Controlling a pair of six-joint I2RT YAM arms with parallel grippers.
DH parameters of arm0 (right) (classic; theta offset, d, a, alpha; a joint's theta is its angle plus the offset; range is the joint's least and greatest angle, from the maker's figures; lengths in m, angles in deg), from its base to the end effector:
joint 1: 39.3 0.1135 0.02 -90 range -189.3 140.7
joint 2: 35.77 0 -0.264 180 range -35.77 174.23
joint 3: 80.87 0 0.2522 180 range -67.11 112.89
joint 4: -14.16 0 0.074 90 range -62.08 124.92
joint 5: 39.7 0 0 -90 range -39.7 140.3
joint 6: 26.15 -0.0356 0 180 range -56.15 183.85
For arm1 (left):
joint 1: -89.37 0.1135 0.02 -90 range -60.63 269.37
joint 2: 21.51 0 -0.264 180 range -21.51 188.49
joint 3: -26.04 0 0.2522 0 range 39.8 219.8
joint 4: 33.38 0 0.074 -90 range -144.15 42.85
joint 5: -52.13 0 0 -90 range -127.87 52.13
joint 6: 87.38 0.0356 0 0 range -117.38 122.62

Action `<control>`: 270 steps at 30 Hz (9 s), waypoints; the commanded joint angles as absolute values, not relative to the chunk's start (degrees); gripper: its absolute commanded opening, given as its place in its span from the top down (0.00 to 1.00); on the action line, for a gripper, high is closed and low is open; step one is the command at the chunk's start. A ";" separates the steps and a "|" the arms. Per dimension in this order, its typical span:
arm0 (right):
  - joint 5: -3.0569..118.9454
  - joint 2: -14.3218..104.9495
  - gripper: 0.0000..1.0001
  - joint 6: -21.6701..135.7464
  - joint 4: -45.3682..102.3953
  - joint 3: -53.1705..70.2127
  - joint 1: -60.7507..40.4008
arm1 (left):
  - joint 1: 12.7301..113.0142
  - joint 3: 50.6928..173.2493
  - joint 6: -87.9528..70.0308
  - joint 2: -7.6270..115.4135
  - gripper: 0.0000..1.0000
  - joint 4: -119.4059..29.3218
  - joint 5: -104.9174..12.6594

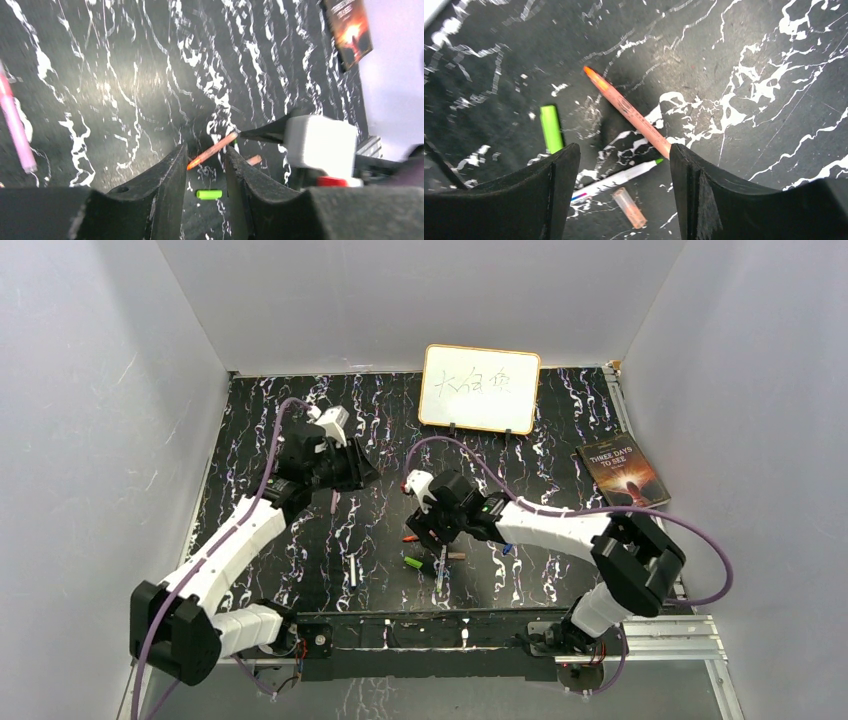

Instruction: Insert the pens into the pen caps

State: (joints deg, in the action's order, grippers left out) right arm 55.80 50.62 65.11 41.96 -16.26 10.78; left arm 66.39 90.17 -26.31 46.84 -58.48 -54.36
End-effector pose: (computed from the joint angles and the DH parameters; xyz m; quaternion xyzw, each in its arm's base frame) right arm 0.1954 0.2388 0.2001 -0.4210 0.8377 0.1836 0.2956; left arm 0.2432 -0.1141 0.2874 0.0280 0.8567 -0.3301 0.3953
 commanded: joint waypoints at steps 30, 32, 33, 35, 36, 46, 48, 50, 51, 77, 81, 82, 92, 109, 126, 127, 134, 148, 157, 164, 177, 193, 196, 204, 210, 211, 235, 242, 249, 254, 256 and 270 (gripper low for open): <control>55.24 65.06 1.00 74.43 41.83 -7.85 10.76 | 72.79 97.28 -14.62 39.61 0.63 -64.81 -54.83; 54.74 64.48 1.00 73.70 40.38 -8.36 10.72 | 72.91 96.68 -15.05 39.66 0.63 -64.01 -54.94; 54.23 64.31 1.00 73.32 39.34 -8.66 10.71 | 72.89 96.32 -15.39 39.62 0.63 -63.51 -55.12; 52.20 64.37 1.00 72.64 37.81 -8.80 10.75 | 72.88 95.47 -16.09 39.50 0.63 -62.18 -55.79; 51.20 62.83 1.00 72.44 37.09 -8.84 10.77 | 72.90 95.25 -16.32 39.49 0.63 -61.76 -55.99; 43.82 55.61 1.00 65.29 29.77 -8.95 9.16 | 72.77 90.59 -20.70 38.80 0.63 -53.06 -61.08; 43.34 52.25 1.00 59.99 27.71 -9.54 8.46 | 72.84 87.08 -22.99 37.38 0.61 -47.35 -62.68; 45.39 48.84 1.00 54.03 23.95 -11.30 7.66 | 72.75 81.25 -28.69 34.02 0.53 -37.27 -63.17; 46.39 46.86 1.00 50.96 21.13 -12.57 7.29 | 72.69 77.93 -31.45 32.55 0.51 -31.24 -63.64; 68.84 37.12 1.00 18.73 -19.01 -20.08 3.02 | 63.67 66.75 -52.05 36.20 0.40 19.91 -73.06; 70.58 37.90 1.00 17.25 -20.98 -20.29 3.00 | 63.40 68.23 -52.04 38.10 0.43 20.14 -74.45; 71.25 38.11 1.00 16.92 -21.29 -20.34 2.98 | 63.32 68.41 -52.04 38.61 0.44 20.55 -74.62; 70.57 35.10 1.00 18.29 -18.06 -22.46 3.00 | 63.40 71.45 -51.47 40.53 1.00 18.89 -75.32; 21.43 17.10 0.42 17.24 54.13 -22.86 13.24 | 64.32 92.89 -22.63 40.16 1.00 -47.42 -40.58; 25.51 43.32 0.51 -6.99 72.76 -13.08 35.70 | 64.50 97.53 -20.06 45.00 1.00 -51.53 -38.28; 25.64 43.98 0.51 -6.65 72.45 -12.77 35.67 | 64.50 97.47 -19.99 44.90 1.00 -51.54 -38.37; 29.97 48.21 0.60 -2.54 66.97 -12.62 35.54 | 64.50 97.15 -19.66 43.91 1.00 -51.83 -38.73; 35.05 53.05 0.63 1.68 62.47 -12.53 33.57 | 64.48 96.92 -19.22 42.72 1.00 -52.59 -38.22; 35.76 54.23 0.68 2.48 62.63 -12.31 32.52 | 64.57 96.66 -19.00 42.15 1.00 -53.01 -37.88; 35.69 56.78 0.70 3.20 64.45 -10.06 32.16 | 64.59 96.92 -18.76 42.04 1.00 -53.29 -37.87; 35.33 59.06 0.81 3.65 65.67 -8.97 31.12 | 64.66 96.93 -18.25 42.38 1.00 -53.30 -37.87; 35.87 56.97 1.00 5.55 63.25 -8.37 24.68 | 64.85 96.73 -18.12 42.03 1.00 -53.39 -37.96; 35.03 56.05 1.00 9.37 61.80 -7.66 20.85 | 64.85 96.71 -18.11 41.87 1.00 -53.39 -38.15; 31.62 60.96 0.66 20.29 56.63 -0.69 11.72 | 64.96 96.21 -15.66 41.01 1.00 -51.47 -44.85; 34.56 37.03 0.54 36.83 42.70 -6.96 3.86 | 64.86 96.87 -9.99 44.85 1.00 -46.56 -78.07; 35.02 37.46 0.57 38.23 45.07 -6.20 3.00 | 64.85 98.01 -9.32 45.89 1.00 -48.19 -79.72; 46.36 32.66 0.41 36.97 43.94 -5.36 0.32 | 64.59 100.81 -7.29 48.98 1.00 -52.26 -70.82; 50.81 35.51 1.00 31.30 61.86 -12.11 -0.19 | 64.59 101.18 -4.97 48.25 1.00 -56.83 -67.21; 58.10 28.35 1.00 25.26 61.72 -25.49 -0.10 | 64.59 100.91 -5.68 48.48 1.00 -55.51 -68.25; 61.02 29.04 1.00 24.16 59.05 -30.86 -0.06 | 64.59 101.13 -5.71 48.47 1.00 -55.82 -68.63; 61.36 29.35 1.00 24.20 57.27 -32.12 0.00 | 64.58 100.83 -5.60 48.01 1.00 -56.00 -68.31; 60.51 41.45 1.00 28.92 50.52 -27.09 -0.04 | 64.59 101.03 -5.08 48.10 1.00 -56.94 -67.67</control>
